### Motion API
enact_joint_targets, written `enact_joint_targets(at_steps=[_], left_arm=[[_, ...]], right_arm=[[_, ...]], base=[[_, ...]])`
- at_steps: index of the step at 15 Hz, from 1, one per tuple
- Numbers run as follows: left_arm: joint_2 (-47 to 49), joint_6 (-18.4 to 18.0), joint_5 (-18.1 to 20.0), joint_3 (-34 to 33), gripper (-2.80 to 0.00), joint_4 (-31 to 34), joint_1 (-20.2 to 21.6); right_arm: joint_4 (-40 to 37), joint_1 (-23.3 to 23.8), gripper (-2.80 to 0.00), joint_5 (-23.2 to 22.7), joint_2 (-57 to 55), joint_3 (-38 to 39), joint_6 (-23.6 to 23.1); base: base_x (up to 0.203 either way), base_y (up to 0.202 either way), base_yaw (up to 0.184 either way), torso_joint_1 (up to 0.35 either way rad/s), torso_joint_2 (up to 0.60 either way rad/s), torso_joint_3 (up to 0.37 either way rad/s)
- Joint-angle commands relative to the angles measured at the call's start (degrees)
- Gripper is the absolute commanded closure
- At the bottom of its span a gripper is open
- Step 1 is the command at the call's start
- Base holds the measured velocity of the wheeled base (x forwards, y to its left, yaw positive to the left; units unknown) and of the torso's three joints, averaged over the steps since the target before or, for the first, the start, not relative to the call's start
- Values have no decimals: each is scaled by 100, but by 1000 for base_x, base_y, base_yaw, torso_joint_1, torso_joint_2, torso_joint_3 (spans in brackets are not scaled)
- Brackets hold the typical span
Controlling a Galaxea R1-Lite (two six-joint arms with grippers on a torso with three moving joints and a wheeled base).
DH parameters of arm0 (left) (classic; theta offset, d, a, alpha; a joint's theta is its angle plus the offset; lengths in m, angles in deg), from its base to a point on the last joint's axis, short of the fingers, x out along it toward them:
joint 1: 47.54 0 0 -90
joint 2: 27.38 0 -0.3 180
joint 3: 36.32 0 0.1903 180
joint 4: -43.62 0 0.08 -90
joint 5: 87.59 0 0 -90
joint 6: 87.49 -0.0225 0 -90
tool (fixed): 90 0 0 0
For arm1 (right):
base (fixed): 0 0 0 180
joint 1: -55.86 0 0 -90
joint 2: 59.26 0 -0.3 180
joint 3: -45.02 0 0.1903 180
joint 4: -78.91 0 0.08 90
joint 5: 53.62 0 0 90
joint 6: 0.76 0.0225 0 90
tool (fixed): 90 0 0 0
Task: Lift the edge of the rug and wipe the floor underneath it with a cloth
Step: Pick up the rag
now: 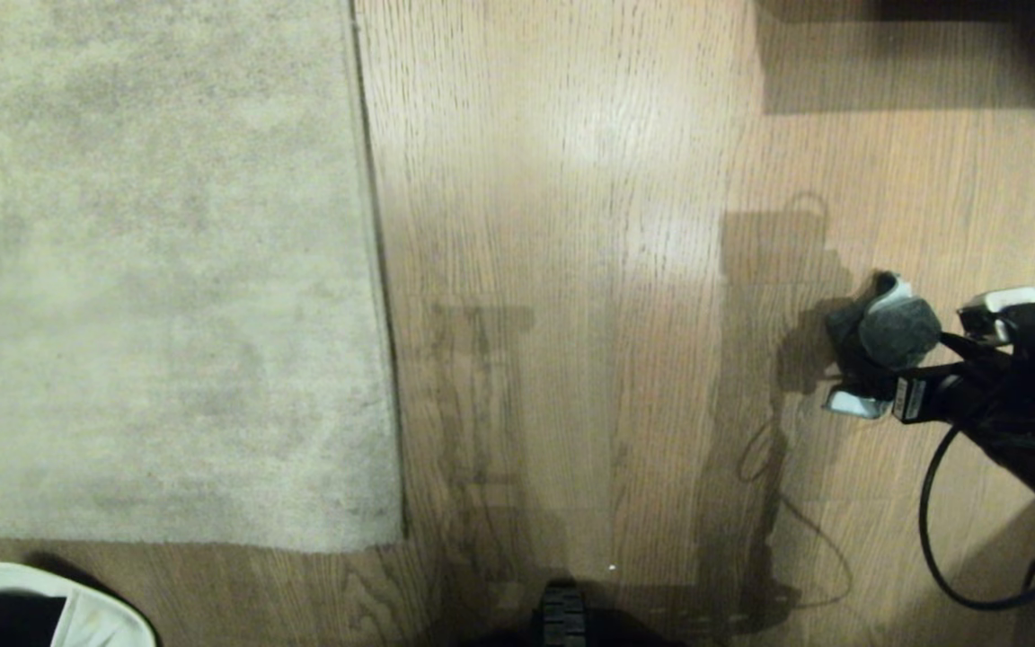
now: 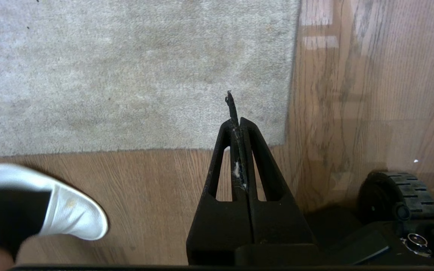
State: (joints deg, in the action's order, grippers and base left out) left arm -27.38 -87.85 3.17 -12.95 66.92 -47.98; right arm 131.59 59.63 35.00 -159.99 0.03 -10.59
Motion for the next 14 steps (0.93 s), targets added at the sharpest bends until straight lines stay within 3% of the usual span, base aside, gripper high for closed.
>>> enact_joint_targets(at_steps=[1,8,14], left_arm=[[0,0,2,0,0,-1,0],[0,0,2,0,0,-1,0],[0,0,2,0,0,6,0]], right_arm=[[139,12,-280,3,-554,-281,5],[336,96,-280,6,-1437,-1091,37],[669,116,-280,9,-1786,-1204,185]], base=[[0,0,0,0,0,0],[0,0,0,0,0,0],[0,0,0,0,0,0]])
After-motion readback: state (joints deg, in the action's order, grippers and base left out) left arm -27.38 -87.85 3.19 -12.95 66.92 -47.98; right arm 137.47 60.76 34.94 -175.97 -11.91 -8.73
